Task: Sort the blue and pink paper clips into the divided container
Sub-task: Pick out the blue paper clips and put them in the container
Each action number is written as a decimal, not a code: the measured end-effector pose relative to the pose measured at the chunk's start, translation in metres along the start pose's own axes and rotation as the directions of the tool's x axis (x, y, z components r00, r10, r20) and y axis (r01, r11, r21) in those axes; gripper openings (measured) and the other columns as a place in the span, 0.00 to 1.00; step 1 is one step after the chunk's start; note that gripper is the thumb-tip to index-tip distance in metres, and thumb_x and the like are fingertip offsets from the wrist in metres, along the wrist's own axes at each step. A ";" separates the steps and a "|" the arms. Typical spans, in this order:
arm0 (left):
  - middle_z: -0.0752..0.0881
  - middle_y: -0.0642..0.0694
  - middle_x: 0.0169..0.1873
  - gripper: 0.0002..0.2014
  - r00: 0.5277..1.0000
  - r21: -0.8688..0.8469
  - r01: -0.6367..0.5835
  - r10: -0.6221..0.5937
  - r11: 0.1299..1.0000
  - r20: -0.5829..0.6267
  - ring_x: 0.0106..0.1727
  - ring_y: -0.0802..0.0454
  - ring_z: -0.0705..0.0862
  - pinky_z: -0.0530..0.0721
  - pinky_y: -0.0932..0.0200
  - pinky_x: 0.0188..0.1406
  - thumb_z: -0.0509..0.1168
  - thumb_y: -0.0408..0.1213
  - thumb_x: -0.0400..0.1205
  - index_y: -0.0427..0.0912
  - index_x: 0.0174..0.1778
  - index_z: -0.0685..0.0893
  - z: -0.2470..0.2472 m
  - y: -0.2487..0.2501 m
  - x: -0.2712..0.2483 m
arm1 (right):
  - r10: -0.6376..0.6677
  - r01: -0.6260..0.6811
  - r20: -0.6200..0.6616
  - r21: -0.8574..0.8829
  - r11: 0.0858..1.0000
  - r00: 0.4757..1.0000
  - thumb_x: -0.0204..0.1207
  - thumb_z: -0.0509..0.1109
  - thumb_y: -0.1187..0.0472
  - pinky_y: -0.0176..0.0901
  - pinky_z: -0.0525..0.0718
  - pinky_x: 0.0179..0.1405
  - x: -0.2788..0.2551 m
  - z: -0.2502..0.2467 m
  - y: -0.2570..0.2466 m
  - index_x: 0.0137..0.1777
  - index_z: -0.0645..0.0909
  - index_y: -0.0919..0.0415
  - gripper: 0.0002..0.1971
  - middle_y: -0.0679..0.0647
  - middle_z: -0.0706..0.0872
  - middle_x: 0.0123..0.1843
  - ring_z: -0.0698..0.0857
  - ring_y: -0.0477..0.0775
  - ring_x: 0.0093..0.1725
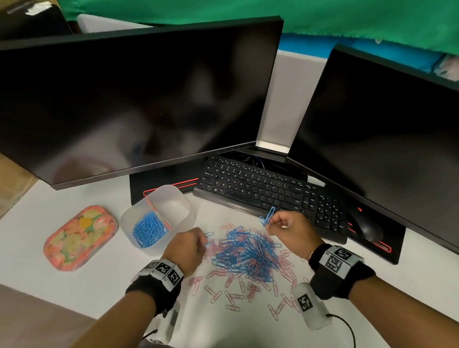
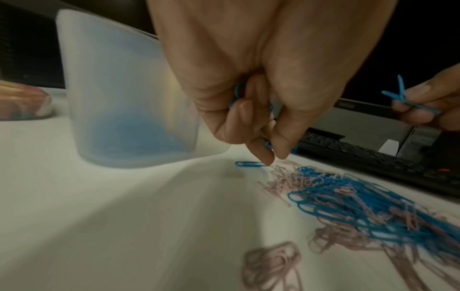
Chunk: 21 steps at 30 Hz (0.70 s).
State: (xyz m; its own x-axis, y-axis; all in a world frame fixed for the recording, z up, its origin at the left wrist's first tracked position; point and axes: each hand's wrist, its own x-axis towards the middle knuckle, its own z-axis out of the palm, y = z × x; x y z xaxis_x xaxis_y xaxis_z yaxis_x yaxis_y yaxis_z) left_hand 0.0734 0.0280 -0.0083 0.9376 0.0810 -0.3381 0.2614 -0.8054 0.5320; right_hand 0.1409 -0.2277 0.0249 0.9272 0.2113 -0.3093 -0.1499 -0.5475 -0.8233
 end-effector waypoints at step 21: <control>0.88 0.50 0.32 0.04 0.849 -0.596 0.051 -0.348 0.801 -0.396 0.34 0.55 0.83 0.81 0.59 0.37 0.69 0.30 0.74 0.42 0.35 0.87 -0.104 -0.034 -0.028 | -0.074 0.115 0.411 -0.078 0.990 0.909 0.75 0.57 0.61 0.39 0.67 0.26 0.011 0.085 -0.123 0.29 0.74 0.58 0.13 0.51 0.84 0.29 0.69 0.42 0.21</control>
State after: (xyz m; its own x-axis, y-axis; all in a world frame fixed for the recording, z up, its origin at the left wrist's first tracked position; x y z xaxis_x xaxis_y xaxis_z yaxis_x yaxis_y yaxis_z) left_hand 0.0620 0.1140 0.0645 0.7963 0.5820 -0.1648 0.3935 -0.2915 0.8719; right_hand 0.1403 -0.0892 0.0829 0.7127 0.5649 -0.4158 -0.0148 -0.5806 -0.8140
